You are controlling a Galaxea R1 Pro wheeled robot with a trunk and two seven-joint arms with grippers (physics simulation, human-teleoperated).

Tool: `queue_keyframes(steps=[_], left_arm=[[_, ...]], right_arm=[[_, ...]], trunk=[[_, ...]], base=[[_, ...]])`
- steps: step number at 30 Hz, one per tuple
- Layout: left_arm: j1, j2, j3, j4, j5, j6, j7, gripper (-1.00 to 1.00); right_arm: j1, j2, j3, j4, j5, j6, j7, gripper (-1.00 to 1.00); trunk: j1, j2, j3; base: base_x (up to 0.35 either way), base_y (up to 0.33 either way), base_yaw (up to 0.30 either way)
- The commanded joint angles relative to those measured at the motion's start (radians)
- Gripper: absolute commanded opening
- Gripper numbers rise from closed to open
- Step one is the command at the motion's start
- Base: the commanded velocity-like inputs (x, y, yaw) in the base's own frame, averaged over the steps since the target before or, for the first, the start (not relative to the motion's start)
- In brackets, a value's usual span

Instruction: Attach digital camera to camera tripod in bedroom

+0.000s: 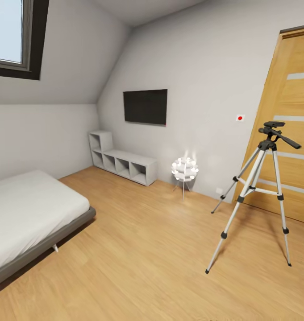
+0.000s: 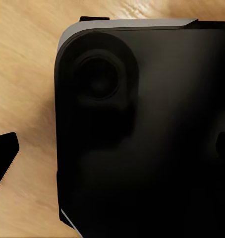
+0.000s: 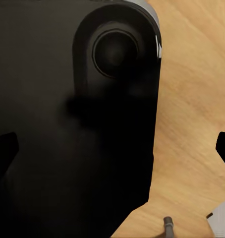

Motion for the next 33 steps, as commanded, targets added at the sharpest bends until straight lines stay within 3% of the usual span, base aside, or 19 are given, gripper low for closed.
queue_keyframes(steps=[1, 33], left_arm=[[0.000, 0.000, 0.001, 0.000, 0.003, -0.003, 0.000, 1.00], [0.000, -0.001, 0.001, 0.000, 0.004, -0.005, 0.000, 1.00]], right_arm=[[-0.001, 0.000, 0.000, 0.000, 0.001, -0.001, -0.001, 1.00], [-0.001, -0.002, 0.001, 0.000, 0.002, -0.002, -0.001, 1.00]], trunk=[[0.000, -0.001, -0.001], [0.000, -0.001, -0.001]], base=[[0.001, 0.000, -0.230], [0.000, 0.000, -0.241]])
